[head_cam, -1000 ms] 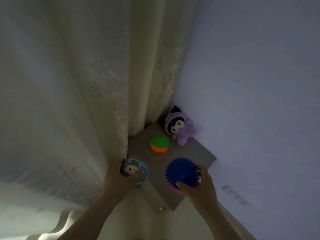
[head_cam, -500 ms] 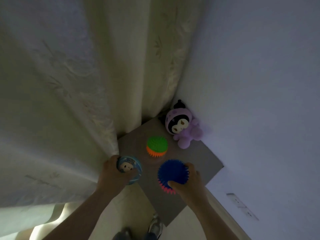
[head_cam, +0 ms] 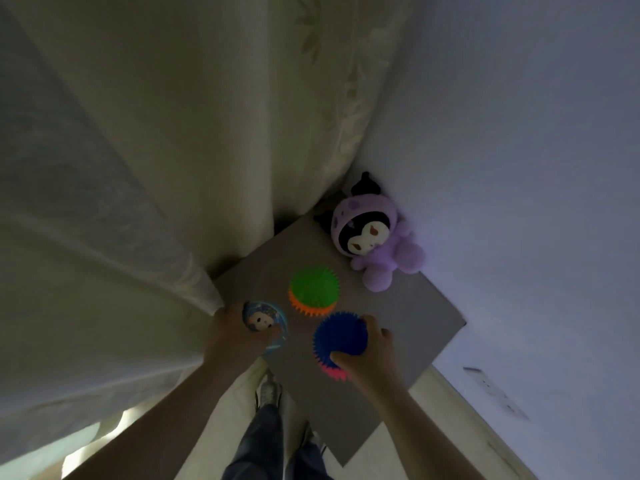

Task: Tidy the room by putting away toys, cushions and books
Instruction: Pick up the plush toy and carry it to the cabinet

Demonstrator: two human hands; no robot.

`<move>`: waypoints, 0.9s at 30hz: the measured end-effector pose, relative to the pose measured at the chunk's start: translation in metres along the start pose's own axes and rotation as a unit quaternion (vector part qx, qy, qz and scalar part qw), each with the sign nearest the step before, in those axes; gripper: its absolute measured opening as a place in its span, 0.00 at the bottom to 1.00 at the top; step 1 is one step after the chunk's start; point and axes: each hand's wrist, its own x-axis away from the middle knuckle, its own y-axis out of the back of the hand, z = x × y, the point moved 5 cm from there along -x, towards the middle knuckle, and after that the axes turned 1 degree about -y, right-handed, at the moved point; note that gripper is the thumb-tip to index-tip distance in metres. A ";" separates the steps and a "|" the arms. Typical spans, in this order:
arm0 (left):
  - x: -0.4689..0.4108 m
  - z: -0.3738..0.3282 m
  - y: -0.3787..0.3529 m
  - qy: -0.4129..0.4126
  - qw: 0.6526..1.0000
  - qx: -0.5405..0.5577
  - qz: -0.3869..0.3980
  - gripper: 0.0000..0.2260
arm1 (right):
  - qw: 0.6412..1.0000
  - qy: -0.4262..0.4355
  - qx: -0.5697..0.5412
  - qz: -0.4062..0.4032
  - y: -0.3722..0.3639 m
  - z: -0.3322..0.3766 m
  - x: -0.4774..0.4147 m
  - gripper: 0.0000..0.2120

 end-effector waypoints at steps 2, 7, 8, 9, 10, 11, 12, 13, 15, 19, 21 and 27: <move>-0.016 0.000 -0.007 0.006 1.000 -0.008 0.002 0.29 | 0.999 -0.020 0.030 -0.007 -0.006 -0.001 -0.010 0.36; -0.048 -0.004 -0.022 -0.010 0.999 -0.026 0.023 0.28 | 0.998 -0.045 0.047 -0.015 -0.013 0.003 -0.035 0.36; -0.053 -0.004 -0.025 -0.014 0.999 -0.031 0.030 0.28 | 0.998 -0.046 0.049 -0.016 -0.013 0.004 -0.039 0.36; -0.055 -0.003 -0.027 -0.018 0.999 -0.040 0.032 0.29 | 0.998 -0.042 0.046 -0.018 -0.013 0.007 -0.041 0.36; -0.057 -0.003 -0.028 -0.017 0.998 -0.048 0.032 0.30 | 0.998 -0.037 0.035 -0.024 -0.012 0.010 -0.045 0.35; -0.060 -0.002 -0.030 -0.019 0.998 -0.054 0.031 0.31 | 0.999 -0.027 0.017 -0.033 -0.011 0.014 -0.049 0.34; -0.062 -0.002 -0.032 -0.019 0.998 -0.058 0.034 0.32 | 0.999 -0.013 -0.005 -0.044 -0.009 0.019 -0.052 0.32; -0.063 -0.001 -0.033 -0.019 0.997 -0.064 0.037 0.32 | 0.998 0.003 -0.029 -0.057 -0.008 0.024 -0.054 0.31; -0.066 -0.001 -0.034 -0.018 0.996 -0.083 0.043 0.31 | 0.992 0.026 -0.077 -0.092 -0.006 0.030 -0.058 0.32; -0.072 -0.002 -0.039 -0.016 0.994 -0.094 0.050 0.31 | 0.989 -0.004 -0.094 -0.110 -0.016 0.016 -0.055 0.35; -0.075 -0.001 -0.042 -0.016 0.994 -0.094 0.055 0.33 | 0.992 -0.039 -0.079 -0.089 -0.023 0.005 -0.050 0.36; -0.080 -0.004 -0.044 -0.017 0.995 -0.090 0.049 0.34 | 0.996 -0.062 -0.057 -0.035 -0.036 -0.002 -0.051 0.37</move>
